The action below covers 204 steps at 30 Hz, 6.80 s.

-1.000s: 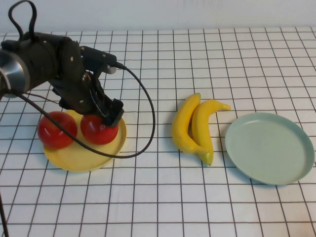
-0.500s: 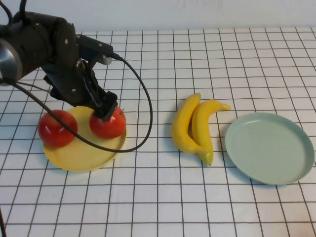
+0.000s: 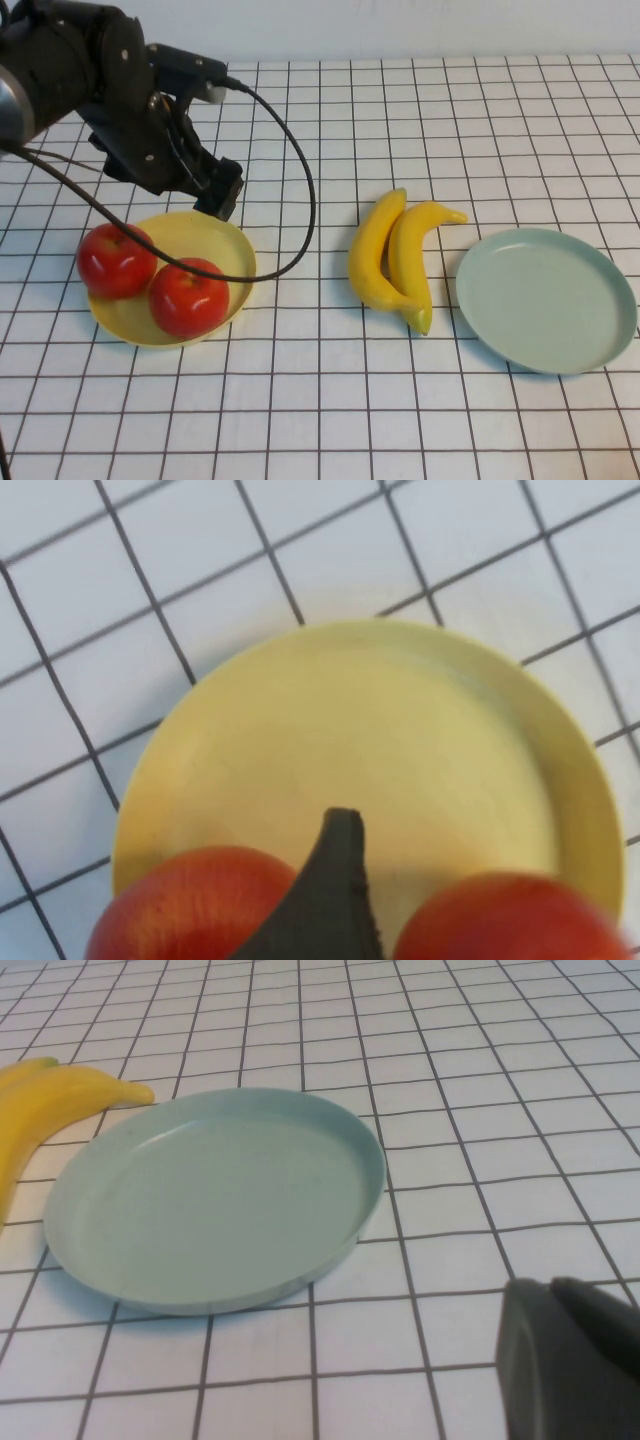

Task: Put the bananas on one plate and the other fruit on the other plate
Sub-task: Put another type of fruit in the right plate

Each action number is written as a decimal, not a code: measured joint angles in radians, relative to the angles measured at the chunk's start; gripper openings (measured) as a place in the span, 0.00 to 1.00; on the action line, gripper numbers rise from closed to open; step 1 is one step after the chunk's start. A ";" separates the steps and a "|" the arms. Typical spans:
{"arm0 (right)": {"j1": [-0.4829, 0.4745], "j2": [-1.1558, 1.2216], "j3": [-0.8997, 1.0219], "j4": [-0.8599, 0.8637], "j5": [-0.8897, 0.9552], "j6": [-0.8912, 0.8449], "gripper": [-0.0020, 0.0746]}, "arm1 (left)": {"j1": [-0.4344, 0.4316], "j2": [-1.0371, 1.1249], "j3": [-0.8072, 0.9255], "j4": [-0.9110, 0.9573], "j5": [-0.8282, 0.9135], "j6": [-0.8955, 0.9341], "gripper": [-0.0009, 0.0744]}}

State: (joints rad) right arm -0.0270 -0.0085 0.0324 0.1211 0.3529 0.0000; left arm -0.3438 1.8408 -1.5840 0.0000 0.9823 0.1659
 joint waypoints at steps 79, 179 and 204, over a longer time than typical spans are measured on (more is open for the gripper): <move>0.000 0.000 0.000 0.000 0.000 0.000 0.00 | 0.364 -1.851 1.610 0.106 -0.717 -0.250 0.01; 0.000 0.321 -0.303 0.841 0.060 -0.557 0.00 | 0.368 -1.852 1.610 0.047 -0.606 -0.062 0.01; 0.310 1.434 -1.085 0.600 0.357 -0.498 0.01 | 0.368 -1.852 1.610 0.047 -0.605 -0.062 0.01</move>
State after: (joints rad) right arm 0.2831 1.4255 -1.0528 0.7209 0.7103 -0.4983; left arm 0.0241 -0.0109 0.0256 0.0467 0.3773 0.1042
